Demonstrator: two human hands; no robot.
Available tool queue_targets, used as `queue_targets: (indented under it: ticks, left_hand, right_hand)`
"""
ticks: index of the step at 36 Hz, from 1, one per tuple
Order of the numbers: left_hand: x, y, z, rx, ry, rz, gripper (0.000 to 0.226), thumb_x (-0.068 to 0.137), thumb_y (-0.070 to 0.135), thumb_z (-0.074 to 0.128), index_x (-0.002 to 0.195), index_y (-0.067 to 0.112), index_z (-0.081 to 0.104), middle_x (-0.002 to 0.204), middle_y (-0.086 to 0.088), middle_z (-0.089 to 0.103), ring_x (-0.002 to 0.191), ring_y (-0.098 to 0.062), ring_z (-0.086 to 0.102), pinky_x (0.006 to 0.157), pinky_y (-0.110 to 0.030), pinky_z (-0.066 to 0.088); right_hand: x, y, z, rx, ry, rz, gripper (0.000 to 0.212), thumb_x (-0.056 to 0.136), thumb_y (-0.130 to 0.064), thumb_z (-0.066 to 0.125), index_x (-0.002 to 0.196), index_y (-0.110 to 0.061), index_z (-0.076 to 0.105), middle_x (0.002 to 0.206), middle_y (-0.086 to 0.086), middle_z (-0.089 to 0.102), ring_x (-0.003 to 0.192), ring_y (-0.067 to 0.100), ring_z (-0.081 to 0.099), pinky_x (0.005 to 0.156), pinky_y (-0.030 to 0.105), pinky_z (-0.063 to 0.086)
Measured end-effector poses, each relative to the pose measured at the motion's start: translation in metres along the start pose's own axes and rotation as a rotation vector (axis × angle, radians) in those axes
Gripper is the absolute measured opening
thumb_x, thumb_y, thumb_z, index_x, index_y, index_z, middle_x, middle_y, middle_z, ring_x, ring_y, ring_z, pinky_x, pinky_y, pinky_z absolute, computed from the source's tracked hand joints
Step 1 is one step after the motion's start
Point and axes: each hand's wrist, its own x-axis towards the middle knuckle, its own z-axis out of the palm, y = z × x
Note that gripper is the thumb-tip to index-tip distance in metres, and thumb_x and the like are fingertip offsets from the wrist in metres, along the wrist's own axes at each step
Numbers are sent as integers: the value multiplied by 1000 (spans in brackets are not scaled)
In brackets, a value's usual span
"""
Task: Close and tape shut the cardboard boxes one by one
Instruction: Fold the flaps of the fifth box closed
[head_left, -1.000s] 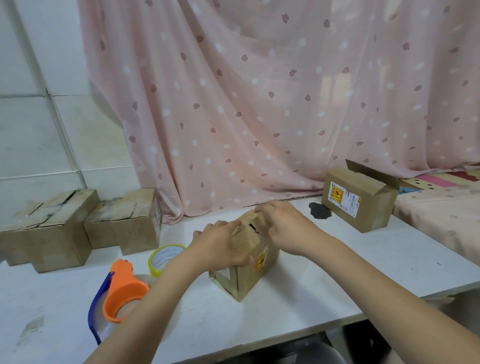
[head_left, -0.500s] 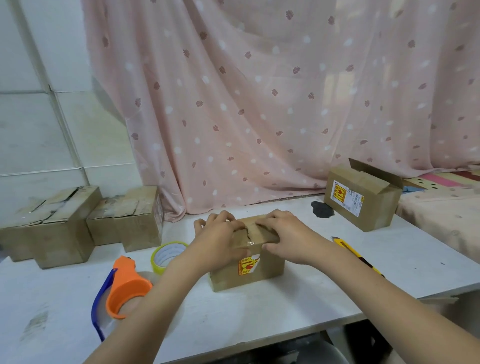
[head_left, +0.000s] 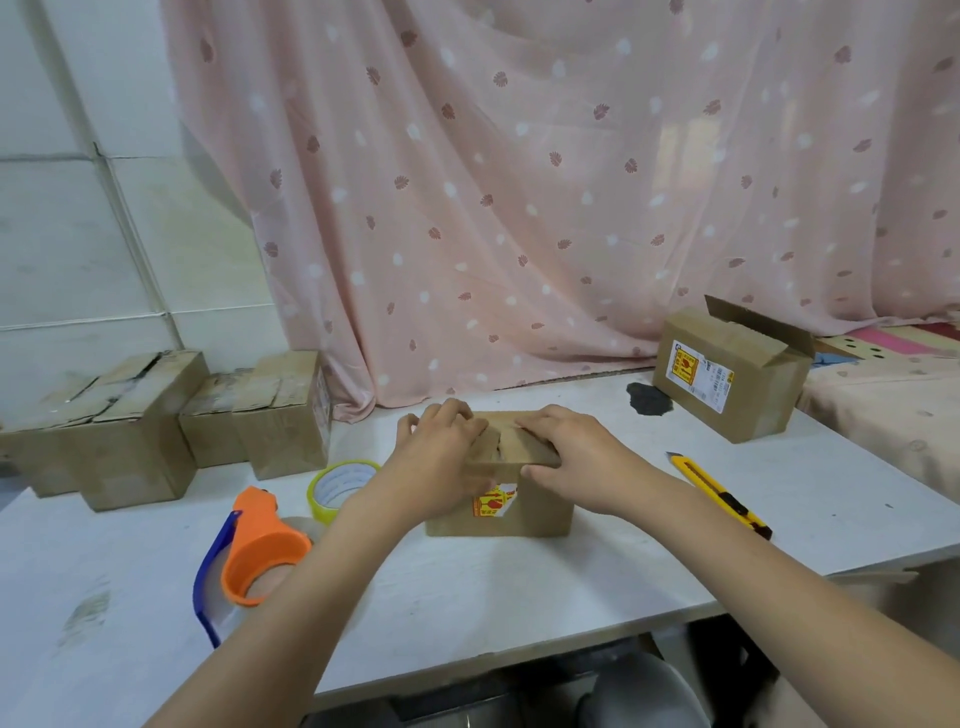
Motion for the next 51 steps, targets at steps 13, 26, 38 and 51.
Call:
queue_targets:
  ticks: [13, 26, 38, 51]
  left_hand:
    - [2, -11, 17, -168, -12, -17, 76, 88, 57, 63, 150, 21, 36, 158, -7, 26, 145, -25, 25, 120, -38, 22]
    - [0, -10, 32, -52, 2, 3, 75, 97, 57, 46, 157, 22, 18, 165, -9, 10, 152, -26, 4, 123, -41, 9]
    - [-4, -13, 43, -30, 147, 24, 73, 89, 65, 34, 146, 20, 45, 141, -18, 48, 136, -44, 40, 107, -61, 39]
    - [2, -9, 26, -90, 115, -21, 60, 89, 56, 61, 142, 33, 43, 145, 3, 31, 144, -16, 17, 120, -52, 7]
  right_hand:
    - [-6, -8, 2, 55, 17, 2, 56, 95, -23, 61, 148, -17, 44, 145, 2, 50, 134, 22, 41, 109, 29, 34]
    - [-11, -7, 18, -115, 40, -26, 47, 107, -31, 41, 151, -14, 42, 158, 0, 38, 149, 15, 24, 121, 27, -1]
    - [-13, -13, 17, -60, 38, 37, 42, 104, -28, 47, 143, -14, 46, 144, 2, 51, 138, 24, 37, 117, 33, 23]
    - [9, -16, -6, 89, 52, 93, 62, 82, -16, 78, 139, -21, 56, 131, -1, 63, 122, 17, 53, 91, 19, 40]
